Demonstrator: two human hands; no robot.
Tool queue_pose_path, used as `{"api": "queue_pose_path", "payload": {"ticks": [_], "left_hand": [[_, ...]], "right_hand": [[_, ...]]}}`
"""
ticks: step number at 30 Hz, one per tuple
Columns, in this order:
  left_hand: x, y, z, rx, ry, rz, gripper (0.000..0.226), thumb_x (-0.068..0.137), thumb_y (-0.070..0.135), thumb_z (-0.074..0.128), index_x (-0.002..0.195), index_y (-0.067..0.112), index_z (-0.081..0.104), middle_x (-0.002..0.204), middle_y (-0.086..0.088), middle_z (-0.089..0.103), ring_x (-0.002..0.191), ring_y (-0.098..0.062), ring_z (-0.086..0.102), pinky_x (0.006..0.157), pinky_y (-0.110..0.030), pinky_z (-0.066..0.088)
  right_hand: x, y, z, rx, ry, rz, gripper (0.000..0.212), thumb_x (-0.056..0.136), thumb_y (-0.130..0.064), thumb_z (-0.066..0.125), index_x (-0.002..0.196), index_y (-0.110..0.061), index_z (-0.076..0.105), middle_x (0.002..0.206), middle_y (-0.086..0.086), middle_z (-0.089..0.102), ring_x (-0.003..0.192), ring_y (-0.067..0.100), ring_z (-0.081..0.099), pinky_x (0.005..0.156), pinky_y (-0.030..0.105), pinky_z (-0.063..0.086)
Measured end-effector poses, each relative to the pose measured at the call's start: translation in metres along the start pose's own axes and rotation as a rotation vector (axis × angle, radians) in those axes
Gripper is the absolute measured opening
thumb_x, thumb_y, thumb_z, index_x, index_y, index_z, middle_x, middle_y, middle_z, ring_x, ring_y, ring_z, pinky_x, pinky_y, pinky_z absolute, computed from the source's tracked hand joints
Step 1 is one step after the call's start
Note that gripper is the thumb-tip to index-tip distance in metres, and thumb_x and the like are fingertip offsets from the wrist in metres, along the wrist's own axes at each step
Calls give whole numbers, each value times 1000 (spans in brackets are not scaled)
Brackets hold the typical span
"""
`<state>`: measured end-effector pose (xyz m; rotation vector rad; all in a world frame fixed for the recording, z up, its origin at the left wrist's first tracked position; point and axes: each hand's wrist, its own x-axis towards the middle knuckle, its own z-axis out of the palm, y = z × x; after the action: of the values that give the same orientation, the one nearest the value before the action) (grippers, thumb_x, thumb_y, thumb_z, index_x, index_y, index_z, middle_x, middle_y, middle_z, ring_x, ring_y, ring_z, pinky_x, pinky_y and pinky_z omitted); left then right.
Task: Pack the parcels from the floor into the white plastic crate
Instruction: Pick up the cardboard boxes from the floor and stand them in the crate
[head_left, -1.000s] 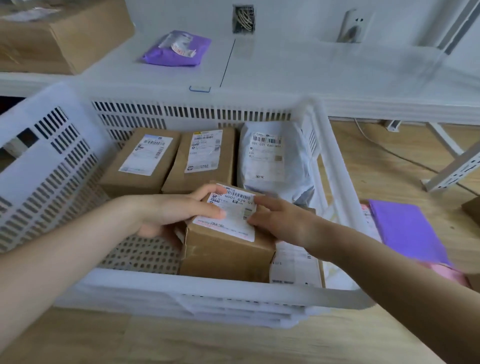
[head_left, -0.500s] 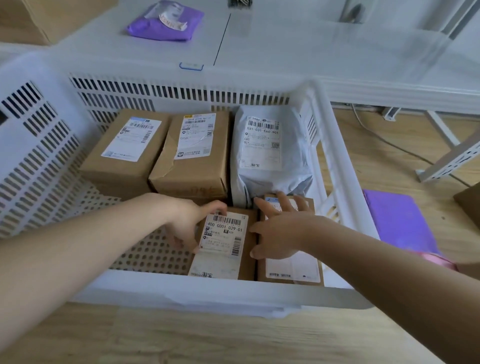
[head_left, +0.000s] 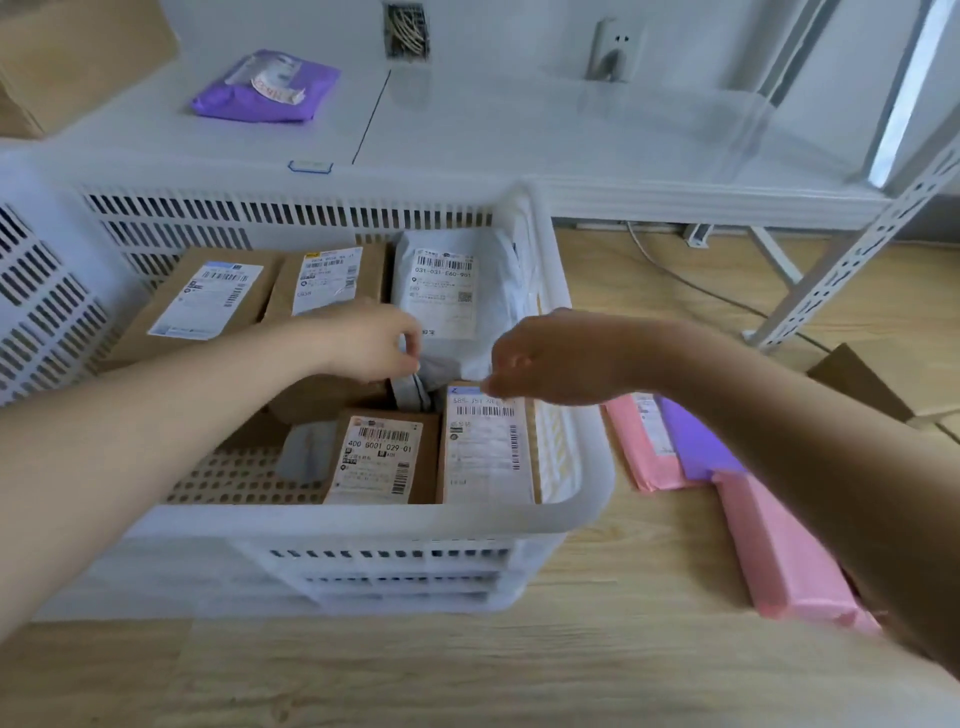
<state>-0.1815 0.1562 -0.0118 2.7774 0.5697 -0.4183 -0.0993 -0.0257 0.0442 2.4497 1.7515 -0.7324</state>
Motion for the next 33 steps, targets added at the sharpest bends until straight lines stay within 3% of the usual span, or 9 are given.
{"api": "queue_pose_path", "payload": {"ticks": [3, 5, 9, 12, 16, 23, 29, 31, 33], "left_hand": [[4, 36, -17, -100, 208, -5, 11, 90, 28, 44, 91, 31, 55, 94, 1, 64, 82, -17, 55, 65, -31, 43], [6, 60, -25, -133, 317, -25, 14, 88, 25, 44, 93, 30, 56, 93, 4, 61, 85, -20, 57, 71, -31, 44], [14, 108, -34, -173, 430, -93, 6, 82, 26, 51, 84, 26, 56, 90, 5, 53, 82, -20, 49, 69, -29, 39], [23, 147, -33, -186, 424, -112, 4, 81, 28, 55, 82, 28, 58, 90, 6, 54, 84, -18, 48, 67, -27, 35], [41, 204, -23, -194, 450, -111, 4, 78, 29, 53, 81, 30, 56, 93, 5, 58, 87, -20, 53, 69, -28, 40], [73, 297, 25, -95, 392, -202, 14, 80, 24, 54, 94, 27, 58, 100, -1, 58, 91, -27, 55, 70, -30, 42], [105, 354, 76, -31, 322, -181, 27, 79, 26, 55, 105, 28, 58, 115, -4, 61, 103, -30, 57, 71, -29, 39], [114, 370, 94, 4, 297, -175, 30, 80, 27, 54, 110, 27, 55, 117, -5, 60, 105, -31, 56, 70, -29, 37], [122, 384, 114, 11, 258, -171, 34, 81, 27, 53, 115, 26, 53, 121, -5, 58, 109, -31, 55, 71, -29, 35]], "right_hand": [[-32, 25, -18, 33, 121, 44, 39, 95, -37, 41, 84, -5, 61, 71, 2, 54, 65, 17, 48, 53, 22, 33], [-50, 51, -21, 24, 134, 138, 40, 95, -40, 42, 69, -12, 56, 61, -2, 51, 58, 14, 47, 54, 22, 34], [-86, 113, -10, -88, 209, 338, 35, 91, -42, 47, 71, -15, 57, 67, 0, 46, 78, 24, 49, 68, 29, 38], [-112, 153, -1, -128, 399, 413, 35, 89, -42, 48, 71, -14, 59, 66, 0, 40, 73, 26, 46, 58, 28, 33], [-147, 205, -2, -149, 525, 459, 44, 89, -44, 46, 53, -19, 41, 61, -2, 36, 67, 26, 45, 48, 25, 27], [-189, 290, 15, -133, 466, 537, 25, 87, -41, 48, 82, -19, 60, 75, 4, 46, 77, 29, 50, 56, 28, 36], [-208, 363, 69, 114, 359, 597, 11, 86, -32, 49, 78, -26, 54, 82, 2, 51, 77, 24, 51, 64, 29, 41], [-210, 383, 93, 222, 322, 616, 13, 86, -30, 51, 96, -28, 59, 95, 3, 56, 88, 24, 53, 71, 30, 44], [-209, 398, 120, 308, 281, 642, 33, 86, -29, 53, 119, -28, 53, 110, 5, 60, 99, 25, 56, 82, 35, 48]]}}
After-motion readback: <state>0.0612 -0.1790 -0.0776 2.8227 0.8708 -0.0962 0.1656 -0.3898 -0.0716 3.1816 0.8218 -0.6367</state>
